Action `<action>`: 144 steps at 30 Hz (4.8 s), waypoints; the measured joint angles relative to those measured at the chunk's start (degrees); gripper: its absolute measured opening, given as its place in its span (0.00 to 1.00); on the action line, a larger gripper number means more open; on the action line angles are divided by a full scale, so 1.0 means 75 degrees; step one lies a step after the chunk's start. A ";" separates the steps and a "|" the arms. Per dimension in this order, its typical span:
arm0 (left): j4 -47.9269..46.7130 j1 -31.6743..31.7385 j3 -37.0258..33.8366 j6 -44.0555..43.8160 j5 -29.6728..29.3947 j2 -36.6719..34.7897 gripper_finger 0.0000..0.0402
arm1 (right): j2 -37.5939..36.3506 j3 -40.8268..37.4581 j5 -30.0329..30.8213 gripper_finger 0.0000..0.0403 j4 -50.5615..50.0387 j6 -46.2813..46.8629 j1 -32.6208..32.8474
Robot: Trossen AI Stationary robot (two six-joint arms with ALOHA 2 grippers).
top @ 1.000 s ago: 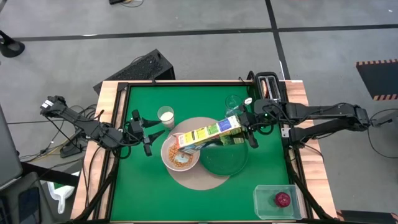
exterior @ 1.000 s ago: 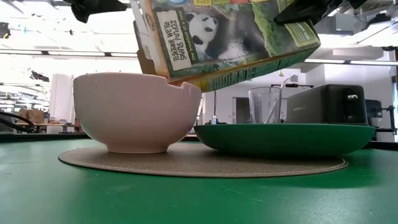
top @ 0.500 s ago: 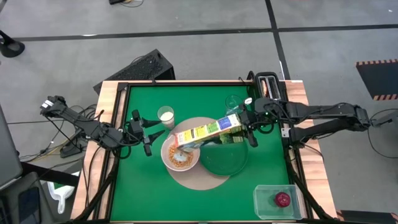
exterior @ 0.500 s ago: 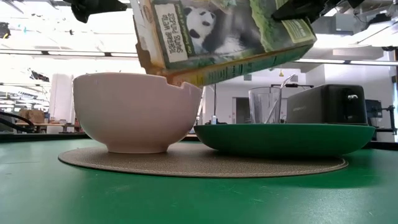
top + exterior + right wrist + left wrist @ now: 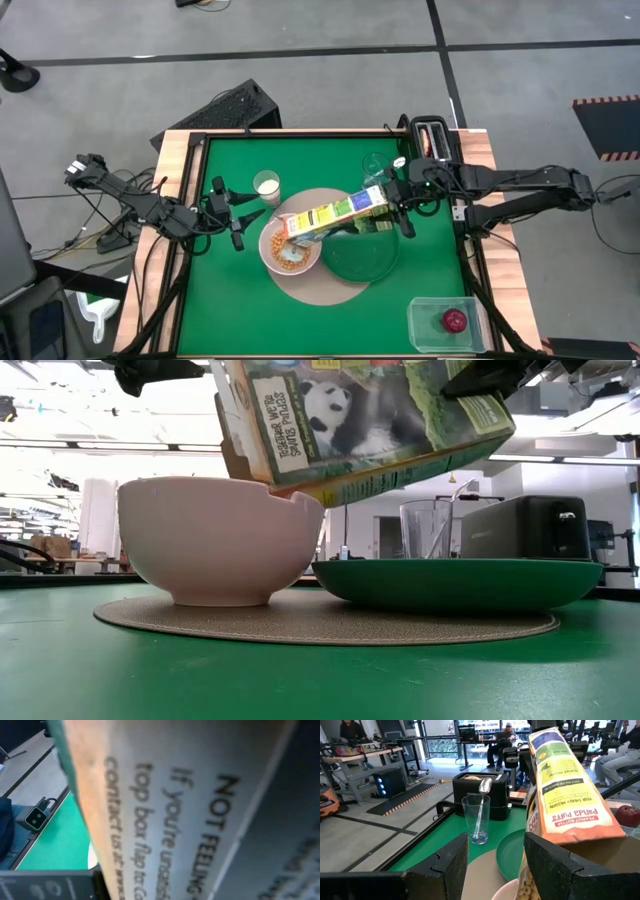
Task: Arrange a breakfast setting
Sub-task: Pour the cereal from the cereal box into the bowl
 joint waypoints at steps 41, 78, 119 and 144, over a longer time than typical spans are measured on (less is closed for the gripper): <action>0.0001 0.0003 0.0003 -0.0003 -0.0003 -0.0002 0.45 | -0.0143 0.0000 -0.0187 0.48 -0.0025 0.0018 -0.0050; 0.0033 0.0003 -0.0041 -0.0149 0.0050 0.0015 0.45 | -0.0102 -0.0547 -0.0414 0.48 0.0726 0.0036 -0.0062; 0.0208 0.0085 -0.0052 -0.0318 0.0053 0.0364 0.45 | -0.1055 -0.2573 -0.0789 0.48 0.3542 0.0821 -0.0296; 0.0208 0.0085 -0.0052 -0.0474 -0.0066 0.0364 0.45 | -0.1547 -0.4127 -0.0772 0.48 0.6598 0.1580 -0.0350</action>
